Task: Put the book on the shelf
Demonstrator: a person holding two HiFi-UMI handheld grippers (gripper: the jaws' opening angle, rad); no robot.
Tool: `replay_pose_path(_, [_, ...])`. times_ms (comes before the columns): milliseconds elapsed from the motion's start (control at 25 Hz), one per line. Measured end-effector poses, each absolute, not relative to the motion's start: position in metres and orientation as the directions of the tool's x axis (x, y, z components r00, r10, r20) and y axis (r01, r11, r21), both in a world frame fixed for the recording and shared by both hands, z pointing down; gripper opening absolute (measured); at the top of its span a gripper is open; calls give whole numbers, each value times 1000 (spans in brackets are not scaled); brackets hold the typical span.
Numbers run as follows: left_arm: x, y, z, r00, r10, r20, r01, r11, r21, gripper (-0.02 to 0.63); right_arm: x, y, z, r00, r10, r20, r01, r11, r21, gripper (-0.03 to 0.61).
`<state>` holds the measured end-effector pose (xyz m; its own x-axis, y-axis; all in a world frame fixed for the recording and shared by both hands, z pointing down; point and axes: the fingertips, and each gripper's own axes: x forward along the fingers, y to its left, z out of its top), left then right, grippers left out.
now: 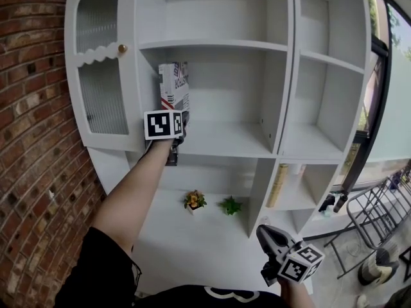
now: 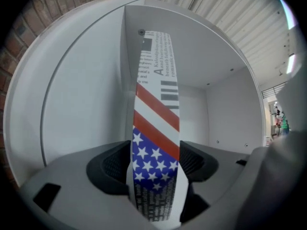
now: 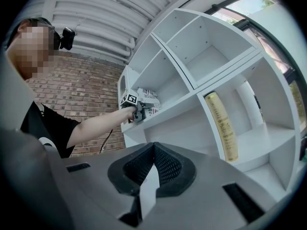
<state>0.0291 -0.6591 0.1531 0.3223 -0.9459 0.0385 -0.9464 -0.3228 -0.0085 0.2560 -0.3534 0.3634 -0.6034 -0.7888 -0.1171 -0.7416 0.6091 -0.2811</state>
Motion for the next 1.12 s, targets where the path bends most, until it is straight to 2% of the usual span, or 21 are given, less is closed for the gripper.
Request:
replay_pose_path(160, [38,-649,152,376,-926,36,-926,-377,-17,375,247,-352,360,-609,-784,-121,-739,615,-275,12])
replay_pose_path(280, [42,-634,147,409,-912,8,-912,-409,-15,400,236,-350,358,-621,-775,-122,-731,628,-267,11])
replay_pose_path(480, [48,-598,138,481,-875,-54,-876,-483,19,407,211,-349,353,-650,-749,-126,-711,658,-248,11])
replay_pose_path(880, [32,-489,159,580,-806,-116,-814,-580,-39,403,145,-347,343,-744,-658,-116,-631,749,-202,11])
replay_pose_path(960, [32,-462,173,623,-774,-111,-781,-624,-33,386,133,-347,340,-761,-639,-115,-614,766,-191,11])
replay_pose_path(1080, [33,-422,196,701,-707,-92,-711,-703,-9,274,117,-346,334,-779,-616,-118,-594,785,-176,11])
replay_pose_path(1120, [33,-411,205,723,-686,-83,-688,-726,3,258,113,-346,333,-784,-610,-119,-589,790,-172,11])
